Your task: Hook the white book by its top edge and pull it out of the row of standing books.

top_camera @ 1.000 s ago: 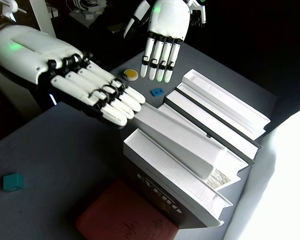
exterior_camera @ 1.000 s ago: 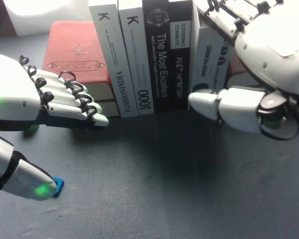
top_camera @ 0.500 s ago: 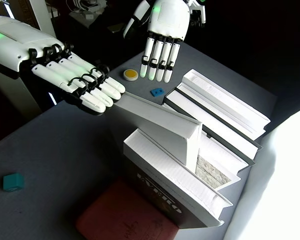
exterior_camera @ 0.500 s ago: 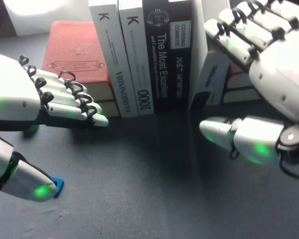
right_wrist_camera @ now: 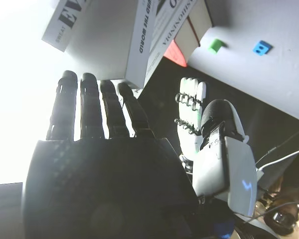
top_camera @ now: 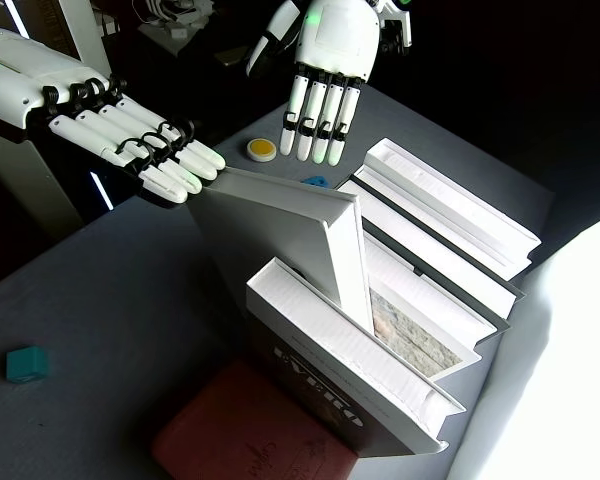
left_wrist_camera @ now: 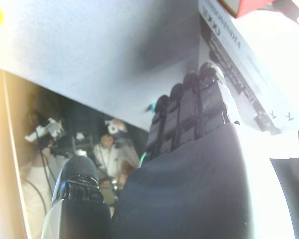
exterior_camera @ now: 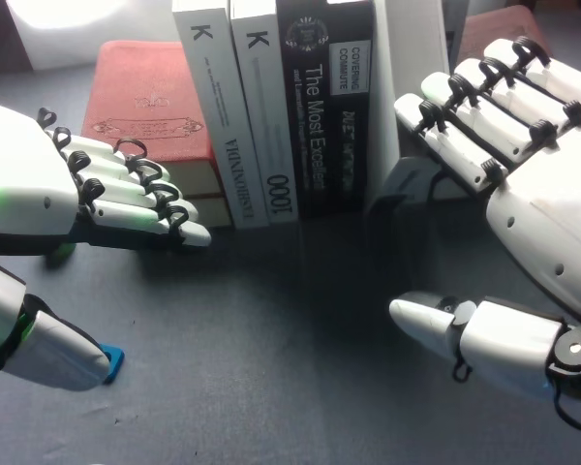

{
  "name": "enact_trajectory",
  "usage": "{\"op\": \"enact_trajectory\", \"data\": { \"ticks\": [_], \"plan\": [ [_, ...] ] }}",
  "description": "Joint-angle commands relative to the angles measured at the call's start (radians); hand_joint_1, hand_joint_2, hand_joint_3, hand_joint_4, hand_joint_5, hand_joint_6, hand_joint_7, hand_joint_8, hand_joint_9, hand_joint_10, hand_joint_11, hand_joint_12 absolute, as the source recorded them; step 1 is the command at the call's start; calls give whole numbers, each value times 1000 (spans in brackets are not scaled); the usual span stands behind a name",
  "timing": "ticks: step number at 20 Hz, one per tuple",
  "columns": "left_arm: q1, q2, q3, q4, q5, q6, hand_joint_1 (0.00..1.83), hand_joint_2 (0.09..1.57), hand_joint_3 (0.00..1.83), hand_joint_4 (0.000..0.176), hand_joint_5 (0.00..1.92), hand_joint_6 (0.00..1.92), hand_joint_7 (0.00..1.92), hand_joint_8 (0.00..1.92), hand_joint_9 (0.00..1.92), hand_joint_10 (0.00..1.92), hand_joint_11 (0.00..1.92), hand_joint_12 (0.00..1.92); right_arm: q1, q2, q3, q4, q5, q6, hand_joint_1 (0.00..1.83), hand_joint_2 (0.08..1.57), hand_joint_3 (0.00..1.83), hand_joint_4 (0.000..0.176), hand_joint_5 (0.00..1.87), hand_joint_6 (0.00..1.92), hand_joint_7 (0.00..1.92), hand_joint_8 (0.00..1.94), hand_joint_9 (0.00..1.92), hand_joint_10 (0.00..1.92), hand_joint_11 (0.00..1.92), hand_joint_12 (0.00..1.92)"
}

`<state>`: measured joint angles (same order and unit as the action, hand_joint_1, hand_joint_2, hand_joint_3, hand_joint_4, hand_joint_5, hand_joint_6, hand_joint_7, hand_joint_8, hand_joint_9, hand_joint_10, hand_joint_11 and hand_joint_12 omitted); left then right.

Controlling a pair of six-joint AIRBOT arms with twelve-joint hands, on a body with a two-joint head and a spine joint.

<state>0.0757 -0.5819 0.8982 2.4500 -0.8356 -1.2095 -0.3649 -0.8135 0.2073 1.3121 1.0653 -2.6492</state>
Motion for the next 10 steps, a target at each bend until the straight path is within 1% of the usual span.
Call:
{"op": "enact_trajectory", "data": {
  "ticks": [1, 6, 10],
  "plan": [
    [-12, 2, 0, -43, 43, -3, 0, 1146, 4, 0, 0, 0, 0, 0, 0, 0, 0, 0, -6, 3, 0, -12, 19, -6, 0, 1117, 0, 0, 43, 8, 14, 4, 0, 0, 0, 0],
    [-12, 2, 0, -43, 43, -3, 0, 1136, 0, 0, 0, 0, 0, 0, 0, 0, 0, 0, -54, 6, -3, -12, 19, -7, 0, 1124, 1, 0, 18, 0, 2, 0, 0, 0, 0, 0],
    [-12, 2, 1, -43, 43, -3, 0, 1140, 1, 0, 0, 0, 0, 0, 0, 0, 0, 0, -61, 5, -1, -12, 12, -3, 0, 1118, 0, 0, 36, 7, 11, 2, 0, 0, 0, 0]
  ]
}}
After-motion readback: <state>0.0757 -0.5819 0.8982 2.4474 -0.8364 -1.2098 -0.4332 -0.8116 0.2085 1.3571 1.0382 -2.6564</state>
